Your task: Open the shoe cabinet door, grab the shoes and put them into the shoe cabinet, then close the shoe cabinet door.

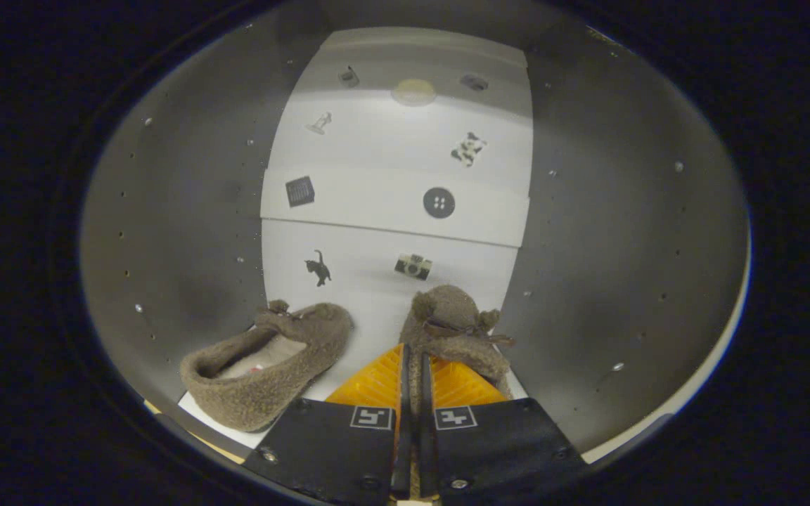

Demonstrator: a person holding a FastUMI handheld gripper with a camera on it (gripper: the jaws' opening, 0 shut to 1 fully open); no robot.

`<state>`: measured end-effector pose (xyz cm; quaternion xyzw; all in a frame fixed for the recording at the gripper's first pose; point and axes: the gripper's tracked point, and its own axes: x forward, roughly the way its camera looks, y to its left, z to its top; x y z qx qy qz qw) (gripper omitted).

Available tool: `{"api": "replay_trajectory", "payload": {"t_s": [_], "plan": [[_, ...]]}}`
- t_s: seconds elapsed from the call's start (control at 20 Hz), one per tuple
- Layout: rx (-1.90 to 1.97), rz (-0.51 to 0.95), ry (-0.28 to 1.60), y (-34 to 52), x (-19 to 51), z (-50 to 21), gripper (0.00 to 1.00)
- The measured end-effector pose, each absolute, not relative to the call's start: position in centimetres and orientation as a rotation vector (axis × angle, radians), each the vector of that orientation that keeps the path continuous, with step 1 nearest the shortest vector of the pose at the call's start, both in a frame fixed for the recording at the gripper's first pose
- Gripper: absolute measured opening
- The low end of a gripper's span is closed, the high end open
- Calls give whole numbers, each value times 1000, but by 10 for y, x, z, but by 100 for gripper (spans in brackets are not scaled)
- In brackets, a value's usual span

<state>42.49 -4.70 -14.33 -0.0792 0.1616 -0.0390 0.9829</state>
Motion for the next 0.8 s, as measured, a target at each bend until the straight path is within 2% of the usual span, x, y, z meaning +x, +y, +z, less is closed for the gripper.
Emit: {"api": "replay_trajectory", "payload": {"t_s": [0.2,0.4,0.5,0.65,0.8], "plan": [[-177,-84,327,-45,437,-150,14],[-165,-51,357,-34,429,-150,52],[-148,-84,355,-35,421,-147,71],[-172,-131,322,-40,406,-134,72],[-171,-116,303,-36,378,-124,93]]}}
